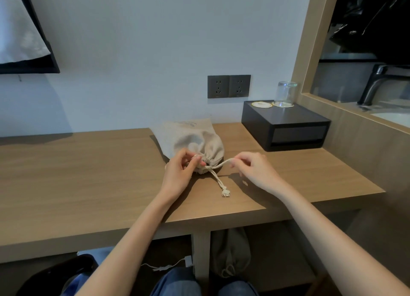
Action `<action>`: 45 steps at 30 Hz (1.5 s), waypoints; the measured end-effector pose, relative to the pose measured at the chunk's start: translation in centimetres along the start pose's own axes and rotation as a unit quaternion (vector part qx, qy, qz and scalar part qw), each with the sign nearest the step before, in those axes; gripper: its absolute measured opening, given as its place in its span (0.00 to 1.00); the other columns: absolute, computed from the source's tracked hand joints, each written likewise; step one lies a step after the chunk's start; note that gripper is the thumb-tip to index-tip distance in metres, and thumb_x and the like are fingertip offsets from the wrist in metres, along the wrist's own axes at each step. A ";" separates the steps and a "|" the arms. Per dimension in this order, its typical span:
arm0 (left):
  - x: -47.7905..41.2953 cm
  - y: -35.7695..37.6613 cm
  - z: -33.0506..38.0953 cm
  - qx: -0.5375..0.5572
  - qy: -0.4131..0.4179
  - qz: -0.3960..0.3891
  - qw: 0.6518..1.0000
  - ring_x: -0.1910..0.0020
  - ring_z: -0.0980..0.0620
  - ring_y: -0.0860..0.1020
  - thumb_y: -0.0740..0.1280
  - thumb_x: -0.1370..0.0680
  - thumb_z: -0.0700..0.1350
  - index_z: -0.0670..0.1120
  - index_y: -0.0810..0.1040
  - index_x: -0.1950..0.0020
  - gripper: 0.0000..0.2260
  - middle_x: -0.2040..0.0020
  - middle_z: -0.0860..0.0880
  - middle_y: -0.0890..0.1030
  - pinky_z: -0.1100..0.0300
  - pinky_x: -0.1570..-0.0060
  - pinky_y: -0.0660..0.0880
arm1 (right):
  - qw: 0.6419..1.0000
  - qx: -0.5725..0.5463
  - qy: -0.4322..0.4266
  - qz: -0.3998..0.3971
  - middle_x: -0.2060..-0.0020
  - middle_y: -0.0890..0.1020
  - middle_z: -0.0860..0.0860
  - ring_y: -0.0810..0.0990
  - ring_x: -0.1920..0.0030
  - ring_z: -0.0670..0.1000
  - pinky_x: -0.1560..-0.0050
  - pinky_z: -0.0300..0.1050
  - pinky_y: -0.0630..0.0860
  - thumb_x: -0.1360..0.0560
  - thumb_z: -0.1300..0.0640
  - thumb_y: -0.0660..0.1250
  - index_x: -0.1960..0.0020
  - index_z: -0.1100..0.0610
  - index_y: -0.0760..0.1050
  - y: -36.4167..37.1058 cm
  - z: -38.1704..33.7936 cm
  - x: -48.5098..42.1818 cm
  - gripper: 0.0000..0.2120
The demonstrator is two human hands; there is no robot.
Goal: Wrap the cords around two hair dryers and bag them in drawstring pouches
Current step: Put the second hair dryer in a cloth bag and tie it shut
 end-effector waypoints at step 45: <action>-0.8 -4.2 -1.1 0.064 -0.083 0.085 0.991 0.64 0.65 0.80 0.64 0.21 0.39 0.47 0.75 0.55 0.05 0.63 0.51 0.82 0.73 0.65 0.73 | 0.983 0.159 -0.091 0.005 0.53 0.82 0.44 0.79 0.52 0.46 0.58 0.43 0.75 0.28 0.40 0.68 0.38 0.41 0.75 4.0 -5.0 -2.1 0.19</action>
Point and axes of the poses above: each hand's wrist, its own x-axis away from the middle knuckle, its own y-axis out of the palm, z = x × y, the point moved 4 cm from there along -x, towards the middle knuckle
